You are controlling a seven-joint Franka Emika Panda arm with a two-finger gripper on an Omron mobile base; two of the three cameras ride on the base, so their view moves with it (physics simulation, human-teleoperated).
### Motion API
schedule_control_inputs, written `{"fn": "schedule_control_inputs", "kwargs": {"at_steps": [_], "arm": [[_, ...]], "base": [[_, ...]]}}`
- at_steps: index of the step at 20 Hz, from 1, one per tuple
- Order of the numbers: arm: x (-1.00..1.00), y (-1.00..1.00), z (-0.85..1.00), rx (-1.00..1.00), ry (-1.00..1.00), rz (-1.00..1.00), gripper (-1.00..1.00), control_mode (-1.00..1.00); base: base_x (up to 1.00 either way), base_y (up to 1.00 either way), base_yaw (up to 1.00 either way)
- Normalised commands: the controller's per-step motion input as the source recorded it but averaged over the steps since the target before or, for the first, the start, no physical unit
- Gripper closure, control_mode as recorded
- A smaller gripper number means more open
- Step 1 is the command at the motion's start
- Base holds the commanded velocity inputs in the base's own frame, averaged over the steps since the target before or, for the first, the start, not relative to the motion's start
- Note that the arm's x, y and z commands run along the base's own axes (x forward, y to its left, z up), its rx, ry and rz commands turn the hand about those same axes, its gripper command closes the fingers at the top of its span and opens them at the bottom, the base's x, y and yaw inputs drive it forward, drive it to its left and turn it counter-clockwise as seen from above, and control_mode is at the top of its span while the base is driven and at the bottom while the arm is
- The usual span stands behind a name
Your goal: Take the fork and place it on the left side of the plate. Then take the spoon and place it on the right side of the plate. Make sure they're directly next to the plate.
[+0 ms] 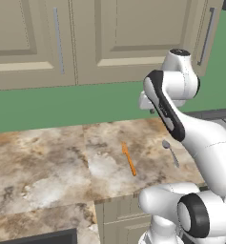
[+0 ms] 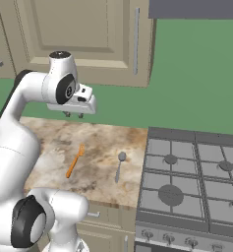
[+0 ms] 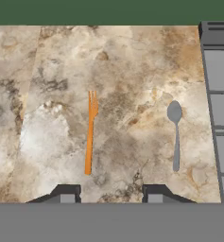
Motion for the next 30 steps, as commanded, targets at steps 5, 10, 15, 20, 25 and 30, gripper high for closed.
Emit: {"fn": "schedule_control_inputs", "kwargs": {"at_steps": [5, 10, 15, 20, 25, 30], "arm": [[-0.22, 0.0, -0.03, 0.02, 0.0, 0.0, -1.0, -1.0], [-0.41, 0.22, -0.26, 0.0, -0.02, -0.04, -1.0, -1.0], [-0.19, 0.32, -0.41, 0.0, 0.0, -0.11, -1.0, -1.0], [0.03, 0.29, -0.54, 0.0, 0.03, -0.14, -1.0, -1.0], [0.22, 0.22, -0.63, 0.0, 0.0, -0.1, -1.0, -1.0], [0.44, 0.11, -0.57, 0.0, 0.0, -0.06, -1.0, -1.0]], "base": [[0.0, 0.0, 0.0], [0.0, 0.0, 0.0], [0.0, 0.0, 0.0], [0.0, 0.0, 0.0], [0.0, 0.0, 0.0], [0.0, 0.0, 0.0]]}}
